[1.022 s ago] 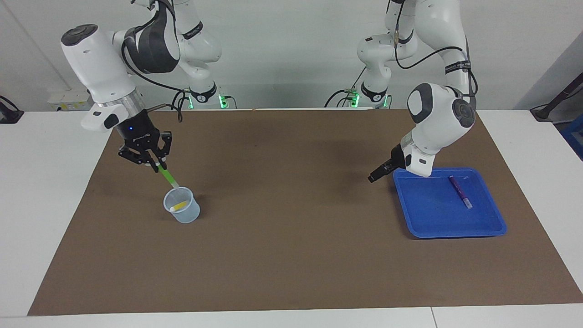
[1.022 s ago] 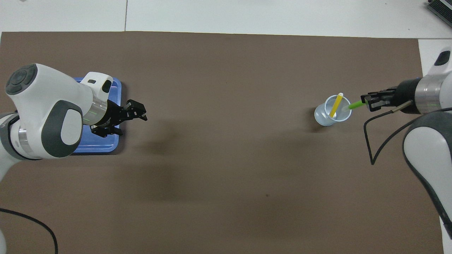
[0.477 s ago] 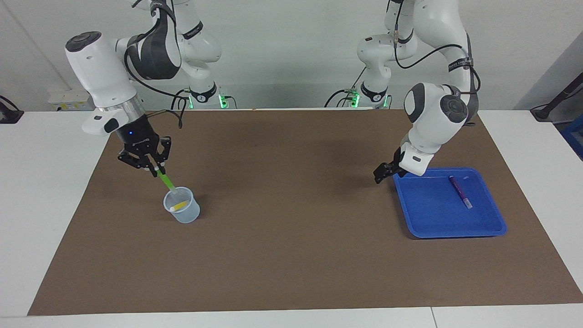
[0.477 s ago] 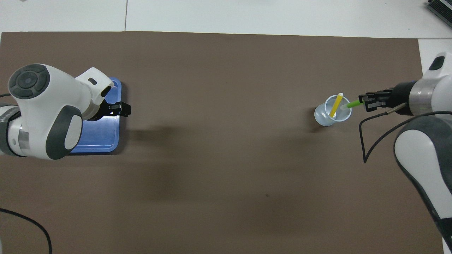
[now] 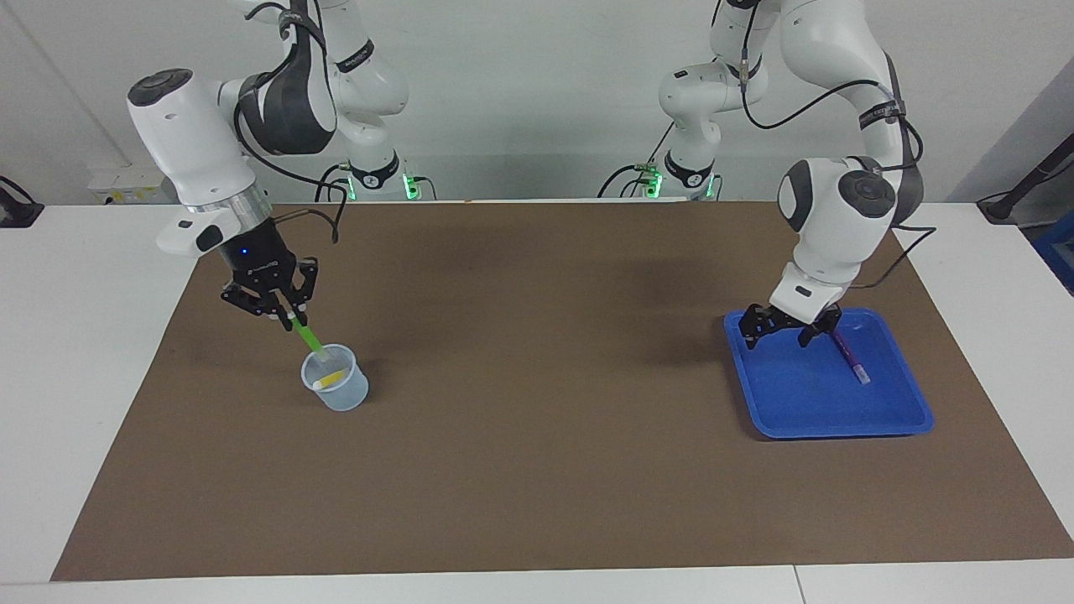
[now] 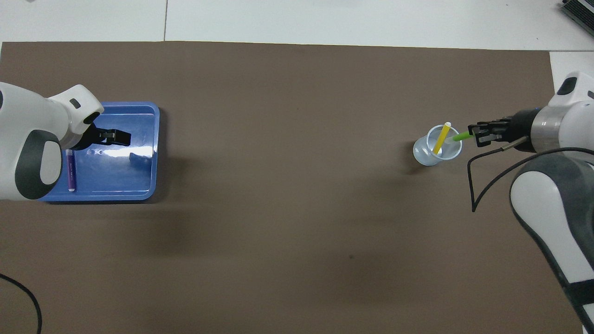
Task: Transfer and insert pens with both arms
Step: 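Reach the left gripper down to the purple pen in the tray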
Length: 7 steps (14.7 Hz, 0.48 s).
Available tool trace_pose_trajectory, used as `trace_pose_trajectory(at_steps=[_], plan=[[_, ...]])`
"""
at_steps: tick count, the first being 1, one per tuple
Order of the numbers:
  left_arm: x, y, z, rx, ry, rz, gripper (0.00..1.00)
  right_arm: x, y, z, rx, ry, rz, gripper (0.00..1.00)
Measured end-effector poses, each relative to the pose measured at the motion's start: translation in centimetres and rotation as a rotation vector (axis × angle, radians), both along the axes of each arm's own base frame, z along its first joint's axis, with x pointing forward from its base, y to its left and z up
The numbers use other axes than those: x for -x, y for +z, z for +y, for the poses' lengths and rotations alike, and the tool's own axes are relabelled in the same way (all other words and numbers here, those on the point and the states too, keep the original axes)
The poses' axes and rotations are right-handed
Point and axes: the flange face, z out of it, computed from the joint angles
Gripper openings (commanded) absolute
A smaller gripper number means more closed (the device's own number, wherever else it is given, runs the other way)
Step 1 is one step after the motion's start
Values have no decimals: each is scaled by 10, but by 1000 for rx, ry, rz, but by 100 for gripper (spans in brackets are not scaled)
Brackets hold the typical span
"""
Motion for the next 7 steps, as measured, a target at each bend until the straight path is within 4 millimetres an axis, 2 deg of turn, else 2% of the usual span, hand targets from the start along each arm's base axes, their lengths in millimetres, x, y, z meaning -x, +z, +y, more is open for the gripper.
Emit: trace_pose_trajectory(at_steps=[2, 5, 7], plan=[[-13, -4, 24, 5, 0, -3, 100, 0, -7, 2, 0, 1, 1, 0], [-22, -23, 79, 20, 29, 53, 100, 1, -14, 4, 0, 5, 10, 0], [-21, -23, 96, 24, 52, 81, 100, 0, -16, 7, 1, 7, -1, 0]])
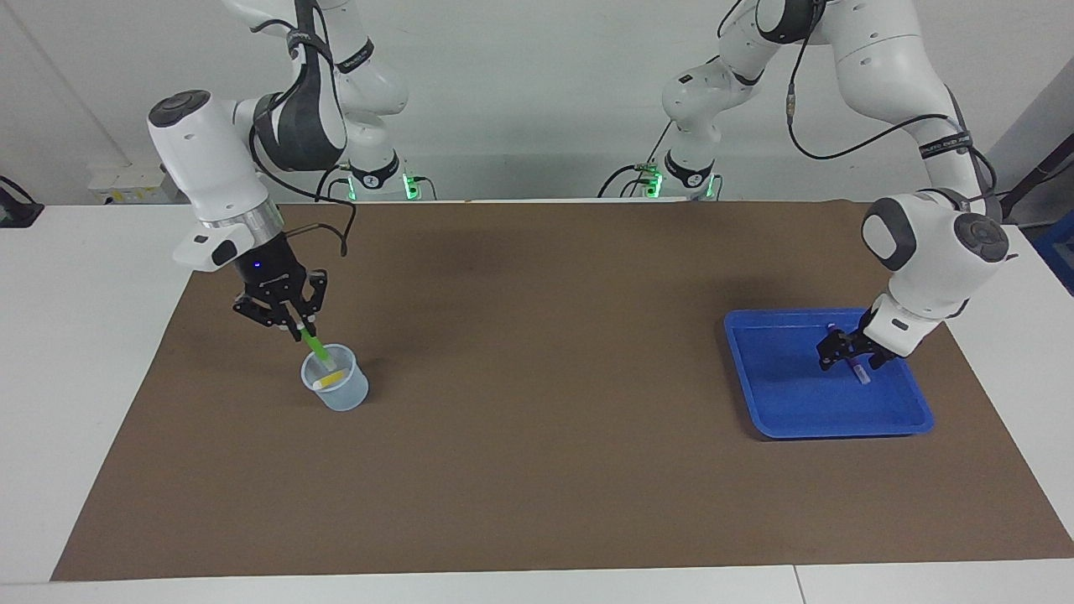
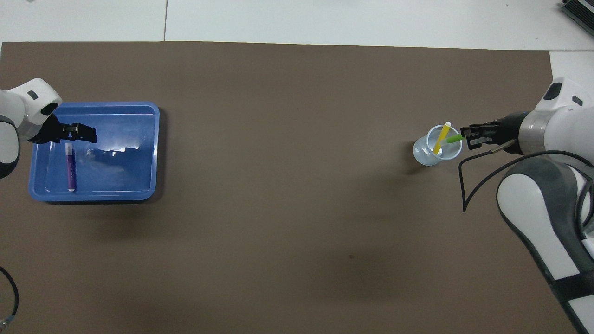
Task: Transfer and insert pens with both arms
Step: 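Reach the left gripper down to the purple pen in the tray, then grasp the purple pen with the left gripper while the right gripper approaches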
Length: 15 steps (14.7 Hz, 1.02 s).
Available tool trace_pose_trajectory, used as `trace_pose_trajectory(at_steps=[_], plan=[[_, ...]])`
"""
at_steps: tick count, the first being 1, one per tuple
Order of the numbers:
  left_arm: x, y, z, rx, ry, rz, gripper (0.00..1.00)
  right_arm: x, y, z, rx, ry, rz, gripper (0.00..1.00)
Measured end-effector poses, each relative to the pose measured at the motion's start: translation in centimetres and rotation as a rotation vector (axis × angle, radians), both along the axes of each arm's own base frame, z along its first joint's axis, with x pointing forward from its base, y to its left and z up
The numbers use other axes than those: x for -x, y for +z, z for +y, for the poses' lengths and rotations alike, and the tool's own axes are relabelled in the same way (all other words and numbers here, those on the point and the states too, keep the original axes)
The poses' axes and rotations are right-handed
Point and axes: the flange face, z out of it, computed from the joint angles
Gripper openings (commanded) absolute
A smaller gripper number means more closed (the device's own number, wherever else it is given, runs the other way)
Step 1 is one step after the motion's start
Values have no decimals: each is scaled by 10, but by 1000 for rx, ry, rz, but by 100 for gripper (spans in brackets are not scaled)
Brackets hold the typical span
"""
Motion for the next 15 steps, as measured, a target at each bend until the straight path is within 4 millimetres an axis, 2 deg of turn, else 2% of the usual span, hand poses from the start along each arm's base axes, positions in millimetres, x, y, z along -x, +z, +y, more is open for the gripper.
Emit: trace_pose_trajectory(at_steps=[3, 6, 7, 9, 10, 11, 13, 15], plan=[[10, -9, 26, 5, 41, 39, 100, 0, -7, 2, 0, 2, 0, 0], [20, -25, 36, 9, 58, 55, 100, 1, -9, 3, 0, 3, 3, 0], [23, -29, 37, 10, 60, 56, 100, 1, -9, 3, 0, 4, 4, 3], [26, -35, 40, 11, 65, 55, 99, 1, -10, 4, 0, 5, 6, 24], [27, -37, 41, 11, 67, 50, 95, 2, -11, 5, 0, 6, 8, 75], [29, -39, 42, 10, 68, 45, 91, 2, -12, 5, 0, 6, 10, 100], [32, -45, 44, 11, 72, 43, 87, 2, -13, 5, 0, 7, 12, 100], [35, -50, 44, 12, 73, 42, 69, 2, -13, 5, 0, 7, 12, 100]])
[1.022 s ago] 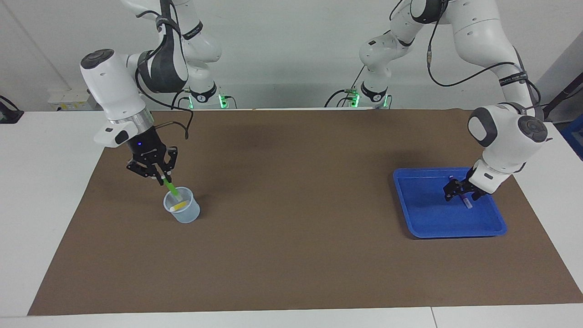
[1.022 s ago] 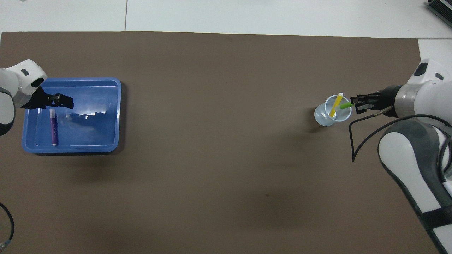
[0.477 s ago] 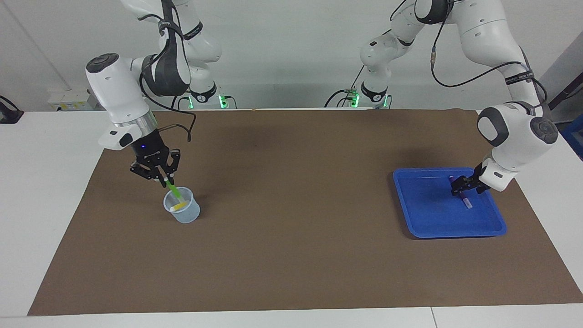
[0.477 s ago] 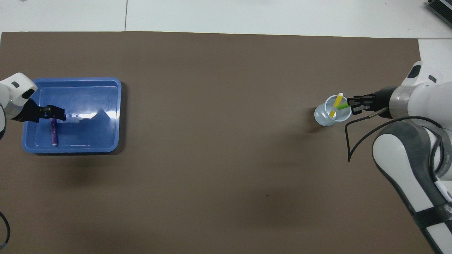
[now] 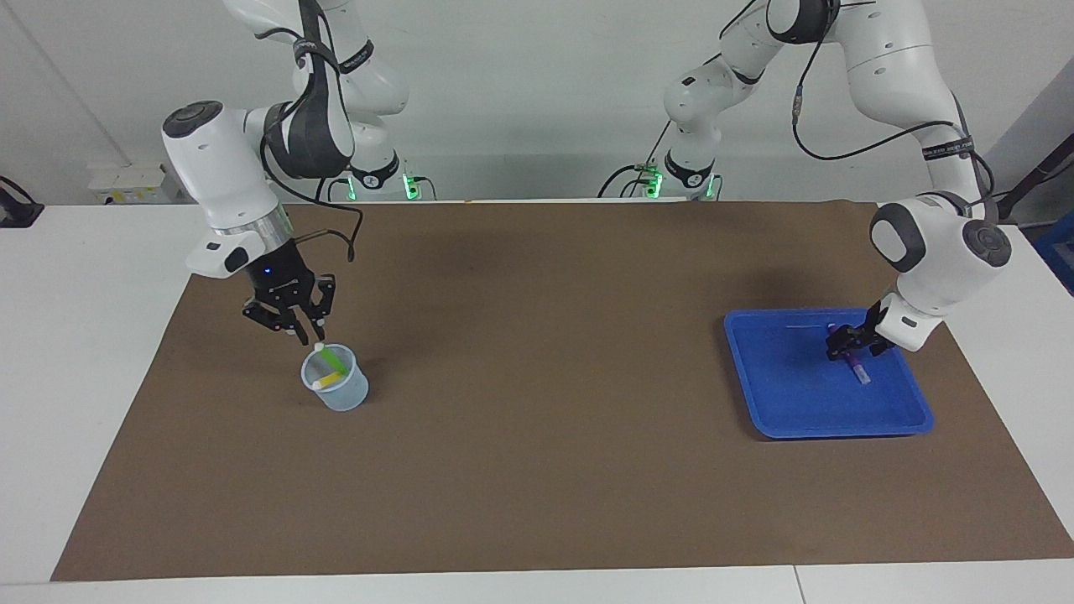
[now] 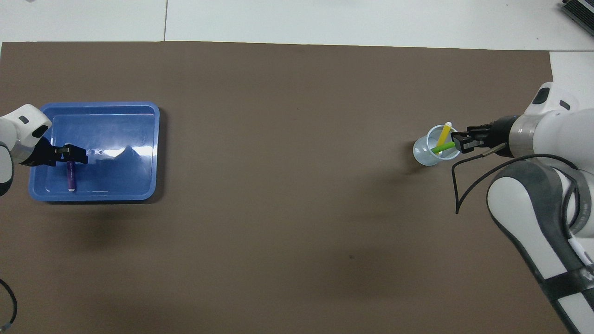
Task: Transfer and insert pens with both arms
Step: 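Grasp the purple pen with the left gripper while the right gripper approaches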
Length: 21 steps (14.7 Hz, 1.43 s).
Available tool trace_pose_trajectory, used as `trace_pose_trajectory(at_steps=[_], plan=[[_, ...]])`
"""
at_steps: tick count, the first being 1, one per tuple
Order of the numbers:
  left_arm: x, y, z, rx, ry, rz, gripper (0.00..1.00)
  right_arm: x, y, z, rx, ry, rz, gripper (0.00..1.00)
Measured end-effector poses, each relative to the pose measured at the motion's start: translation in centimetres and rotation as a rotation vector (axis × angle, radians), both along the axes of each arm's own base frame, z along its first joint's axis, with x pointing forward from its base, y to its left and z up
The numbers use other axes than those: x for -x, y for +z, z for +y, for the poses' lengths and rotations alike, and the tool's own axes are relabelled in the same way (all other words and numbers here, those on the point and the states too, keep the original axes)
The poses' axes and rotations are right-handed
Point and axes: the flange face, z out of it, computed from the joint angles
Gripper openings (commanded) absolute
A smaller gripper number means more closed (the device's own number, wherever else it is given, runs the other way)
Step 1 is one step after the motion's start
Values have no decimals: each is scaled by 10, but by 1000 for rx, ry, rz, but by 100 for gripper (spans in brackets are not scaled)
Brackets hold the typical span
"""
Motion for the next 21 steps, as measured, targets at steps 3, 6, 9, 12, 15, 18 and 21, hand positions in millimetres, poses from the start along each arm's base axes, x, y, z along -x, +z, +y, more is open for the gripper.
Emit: trace_pose_trajectory(at_steps=[3, 6, 9, 12, 15, 18, 21], plan=[[1, -2, 0, 0, -1, 1, 61, 0, 0, 0, -14, -7, 1, 100], [1, -2, 0, 0, 0, 1, 61, 0, 0, 2, -85, -43, 5, 100], [1, -1, 2, 0, 1, 0, 58, 2, -1, 12, -163, -65, 29, 100], [2, -2, 2, 0, 1, 1, 37, 4, 5, 33, -224, -87, 37, 100], [3, -3, 3, 0, 0, 4, 38, 8, 24, 60, -270, -174, 85, 100], [3, -4, 3, 0, 0, 5, 37, 12, 43, 90, -305, -235, 112, 100], [4, -5, 3, 0, 0, 5, 31, 19, 49, 125, -336, -293, 142, 100]])
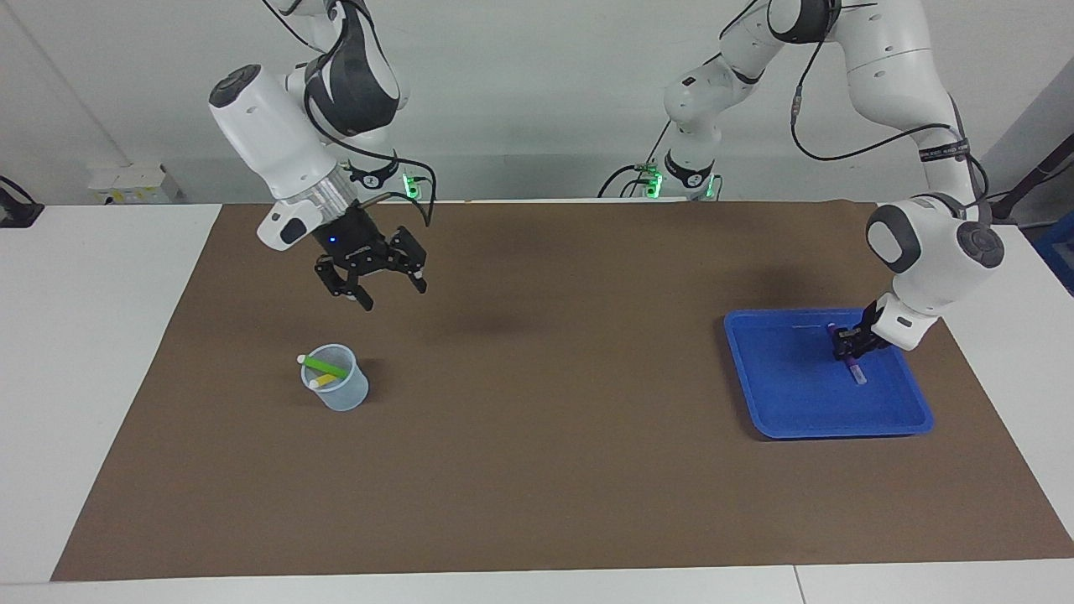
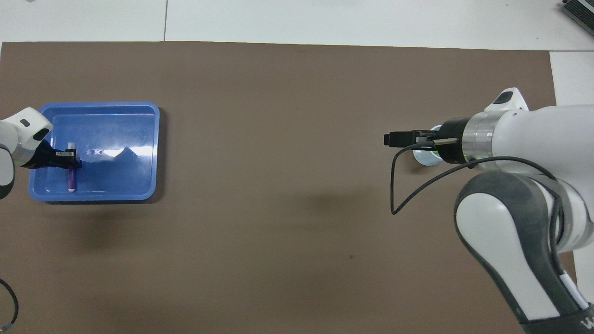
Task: Transfer and insert pens with both arms
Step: 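Grasp the purple pen with the left gripper while the right gripper approaches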
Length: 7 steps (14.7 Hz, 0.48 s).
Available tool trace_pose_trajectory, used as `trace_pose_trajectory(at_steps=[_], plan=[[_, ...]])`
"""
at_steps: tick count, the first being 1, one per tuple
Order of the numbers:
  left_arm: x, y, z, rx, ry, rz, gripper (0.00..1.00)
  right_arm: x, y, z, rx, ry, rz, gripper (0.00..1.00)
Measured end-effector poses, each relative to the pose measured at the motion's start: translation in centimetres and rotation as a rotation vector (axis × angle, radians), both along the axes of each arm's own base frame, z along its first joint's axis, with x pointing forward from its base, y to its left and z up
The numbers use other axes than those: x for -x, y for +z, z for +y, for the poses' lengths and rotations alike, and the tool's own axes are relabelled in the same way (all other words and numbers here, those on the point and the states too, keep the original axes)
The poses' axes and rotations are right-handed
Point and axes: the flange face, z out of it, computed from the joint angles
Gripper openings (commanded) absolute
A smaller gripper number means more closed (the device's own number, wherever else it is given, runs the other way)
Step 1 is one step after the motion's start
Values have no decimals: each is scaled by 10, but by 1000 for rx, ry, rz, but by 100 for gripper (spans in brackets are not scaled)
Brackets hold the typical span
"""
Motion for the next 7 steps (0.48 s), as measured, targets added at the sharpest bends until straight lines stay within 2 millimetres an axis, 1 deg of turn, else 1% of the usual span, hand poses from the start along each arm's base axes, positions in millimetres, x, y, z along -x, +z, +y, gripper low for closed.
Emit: trace_pose_trajectory(at_steps=[1, 2, 4, 5, 6, 7], plan=[[0, -1, 0, 0, 0, -2, 27, 2, 2, 12, -12, -25, 14, 100], [1, -2, 0, 0, 0, -3, 20, 4, 5, 22, -24, -48, 25, 100], [2, -4, 0, 1, 0, -1, 10, 8, 11, 42, -47, -97, 46, 100], [2, -4, 0, 0, -1, -2, 3, 10, 15, 51, -61, -126, 54, 100], [2, -4, 0, 0, -1, -3, 0, 12, 18, 61, -76, -157, 58, 100], [2, -4, 1, 0, 1, -4, 0, 15, 19, 70, -90, -187, 65, 100]])
